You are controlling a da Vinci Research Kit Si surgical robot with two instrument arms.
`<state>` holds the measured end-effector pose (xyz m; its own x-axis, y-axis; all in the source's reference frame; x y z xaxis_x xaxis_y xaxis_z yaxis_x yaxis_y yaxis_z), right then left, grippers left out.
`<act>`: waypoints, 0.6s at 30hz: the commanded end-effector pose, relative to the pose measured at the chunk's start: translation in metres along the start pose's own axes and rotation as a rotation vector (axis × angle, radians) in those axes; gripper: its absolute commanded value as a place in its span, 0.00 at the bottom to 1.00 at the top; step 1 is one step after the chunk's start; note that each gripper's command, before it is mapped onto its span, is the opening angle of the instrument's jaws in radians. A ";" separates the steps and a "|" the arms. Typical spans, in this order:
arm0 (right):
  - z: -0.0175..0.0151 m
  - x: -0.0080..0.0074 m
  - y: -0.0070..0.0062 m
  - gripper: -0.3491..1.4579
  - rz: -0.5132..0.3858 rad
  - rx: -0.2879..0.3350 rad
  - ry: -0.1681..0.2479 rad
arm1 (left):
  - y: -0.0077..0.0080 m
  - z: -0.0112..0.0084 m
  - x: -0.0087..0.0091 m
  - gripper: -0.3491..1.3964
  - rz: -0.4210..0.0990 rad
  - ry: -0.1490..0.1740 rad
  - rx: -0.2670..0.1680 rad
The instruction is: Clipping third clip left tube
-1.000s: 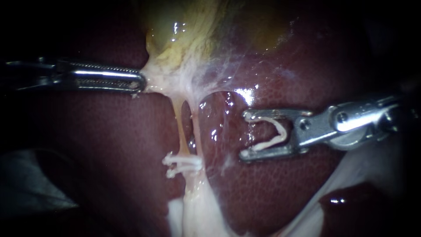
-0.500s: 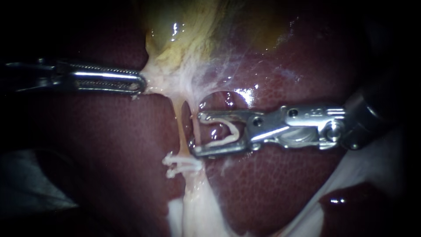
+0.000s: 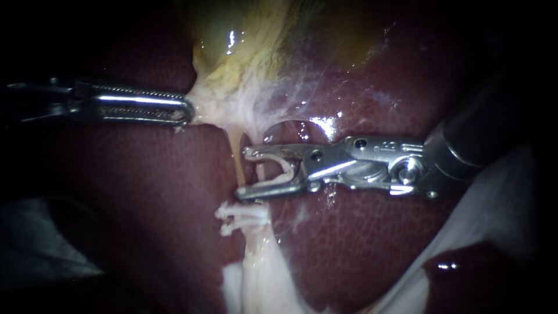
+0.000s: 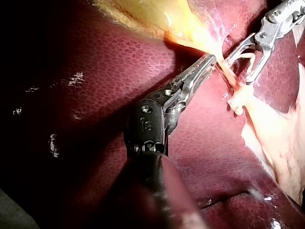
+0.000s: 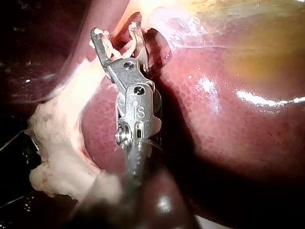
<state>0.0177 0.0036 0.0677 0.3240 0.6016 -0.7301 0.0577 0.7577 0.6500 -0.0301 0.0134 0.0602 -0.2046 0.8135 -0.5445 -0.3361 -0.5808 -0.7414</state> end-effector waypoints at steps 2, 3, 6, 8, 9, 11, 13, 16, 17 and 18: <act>0.0001 -0.0005 0.0004 0.47 0.005 0.000 -0.002 | 0.0000 0.0000 0.0000 0.00 0.000 0.000 0.000; 0.0002 -0.0007 0.0007 0.47 0.009 0.007 -0.003 | 0.0000 0.0000 0.0000 0.00 0.000 0.000 0.000; 0.0005 -0.0011 0.0010 0.47 0.013 0.025 -0.005 | 0.0000 0.0000 0.0000 0.00 0.000 0.000 0.000; 0.0010 -0.0012 0.0013 0.47 0.017 0.041 -0.004 | 0.0000 0.0000 0.0000 0.00 0.000 0.000 0.000; 0.0012 -0.0012 0.0014 0.47 0.014 0.048 -0.002 | 0.0000 0.0001 0.0000 0.00 0.000 0.000 0.000; 0.0019 -0.0012 0.0016 0.47 0.026 0.063 0.013 | 0.0000 0.0001 0.0000 0.00 0.000 0.000 0.001; 0.0026 -0.0010 0.0017 0.47 0.039 0.077 0.031 | 0.0000 0.0001 0.0000 0.00 0.000 0.000 0.001; 0.0035 -0.0007 0.0018 0.47 0.046 0.093 0.050 | 0.0000 0.0001 0.0000 0.00 0.000 0.000 0.001; 0.0037 -0.0006 0.0018 0.47 0.053 0.095 0.061 | 0.0000 0.0001 0.0000 0.00 0.000 0.000 0.001; 0.0039 -0.0005 0.0018 0.47 0.054 0.096 0.073 | 0.0000 0.0002 0.0001 0.00 0.000 0.000 0.001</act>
<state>0.0216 0.0037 0.0701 0.2514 0.6662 -0.7021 0.1345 0.6943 0.7070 -0.0303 0.0134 0.0602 -0.2041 0.8135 -0.5445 -0.3367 -0.5806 -0.7413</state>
